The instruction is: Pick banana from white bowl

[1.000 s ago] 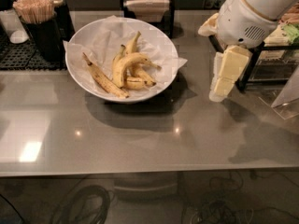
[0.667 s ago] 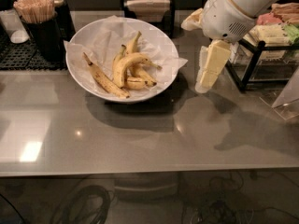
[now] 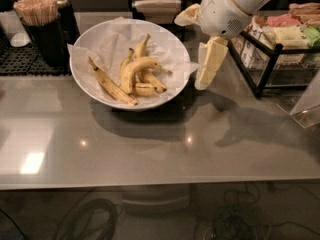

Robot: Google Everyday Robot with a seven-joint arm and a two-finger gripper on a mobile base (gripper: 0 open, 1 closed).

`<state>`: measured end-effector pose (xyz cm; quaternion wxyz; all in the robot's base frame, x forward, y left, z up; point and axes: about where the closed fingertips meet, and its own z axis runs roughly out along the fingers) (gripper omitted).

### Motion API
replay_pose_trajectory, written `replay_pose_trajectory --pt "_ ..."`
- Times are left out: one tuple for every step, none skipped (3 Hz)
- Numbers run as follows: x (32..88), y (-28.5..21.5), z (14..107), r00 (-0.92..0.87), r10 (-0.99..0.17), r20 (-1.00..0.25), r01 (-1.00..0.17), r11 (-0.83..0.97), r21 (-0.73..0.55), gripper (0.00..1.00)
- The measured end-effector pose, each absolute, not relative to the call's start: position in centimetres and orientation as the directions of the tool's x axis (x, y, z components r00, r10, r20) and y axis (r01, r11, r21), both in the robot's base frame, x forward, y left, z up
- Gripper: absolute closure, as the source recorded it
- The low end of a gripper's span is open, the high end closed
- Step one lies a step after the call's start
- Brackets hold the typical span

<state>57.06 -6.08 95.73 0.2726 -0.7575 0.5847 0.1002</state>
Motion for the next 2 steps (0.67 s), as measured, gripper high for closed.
replay_pose_trajectory --pt "56.4 -6.7 95.6 0.275 -0.836 -0.475 -0.947 -0.149 -0.286 0.0" --pt "56.5 -6.8 94.6 0.251 -0.813 -0.526 -0.956 -0.123 -0.265 0.0"
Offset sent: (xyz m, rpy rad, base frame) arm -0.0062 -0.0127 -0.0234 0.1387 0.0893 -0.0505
